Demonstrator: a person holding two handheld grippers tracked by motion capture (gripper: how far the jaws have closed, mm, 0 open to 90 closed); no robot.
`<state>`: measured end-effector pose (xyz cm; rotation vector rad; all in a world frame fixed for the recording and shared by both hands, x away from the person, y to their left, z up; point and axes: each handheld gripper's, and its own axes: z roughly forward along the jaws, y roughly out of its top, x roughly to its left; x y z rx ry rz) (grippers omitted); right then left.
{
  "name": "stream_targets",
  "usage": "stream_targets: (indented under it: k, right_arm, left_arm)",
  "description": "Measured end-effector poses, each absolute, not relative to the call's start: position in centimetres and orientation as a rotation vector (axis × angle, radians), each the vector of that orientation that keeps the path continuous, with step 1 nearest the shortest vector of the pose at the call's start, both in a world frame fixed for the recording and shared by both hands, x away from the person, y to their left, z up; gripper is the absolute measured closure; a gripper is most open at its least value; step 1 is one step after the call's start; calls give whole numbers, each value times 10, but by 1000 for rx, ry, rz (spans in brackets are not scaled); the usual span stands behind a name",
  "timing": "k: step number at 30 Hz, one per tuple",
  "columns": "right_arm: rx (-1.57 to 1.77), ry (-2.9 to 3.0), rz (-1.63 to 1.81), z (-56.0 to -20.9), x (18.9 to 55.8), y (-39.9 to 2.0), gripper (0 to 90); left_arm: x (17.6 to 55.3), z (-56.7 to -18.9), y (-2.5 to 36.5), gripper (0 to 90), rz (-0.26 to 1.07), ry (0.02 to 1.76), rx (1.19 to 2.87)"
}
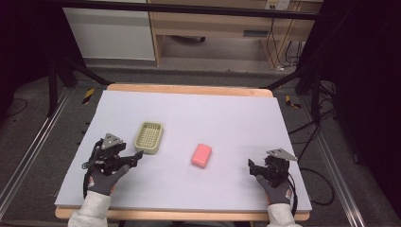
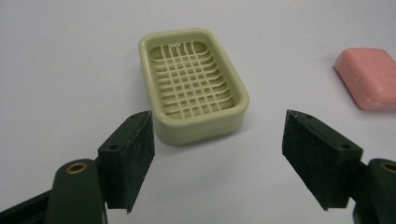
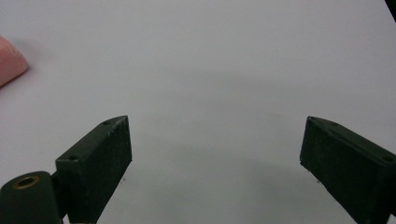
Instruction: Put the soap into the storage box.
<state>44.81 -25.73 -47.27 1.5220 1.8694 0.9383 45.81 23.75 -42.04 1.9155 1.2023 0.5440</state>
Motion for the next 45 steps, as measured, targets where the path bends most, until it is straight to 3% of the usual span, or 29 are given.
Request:
stream_targets:
  k: [45]
  right_arm:
    - [1527,1872,926,-473,449,-256,93]
  left_arm:
    - [488,-396,133,245,491,1038,2031]
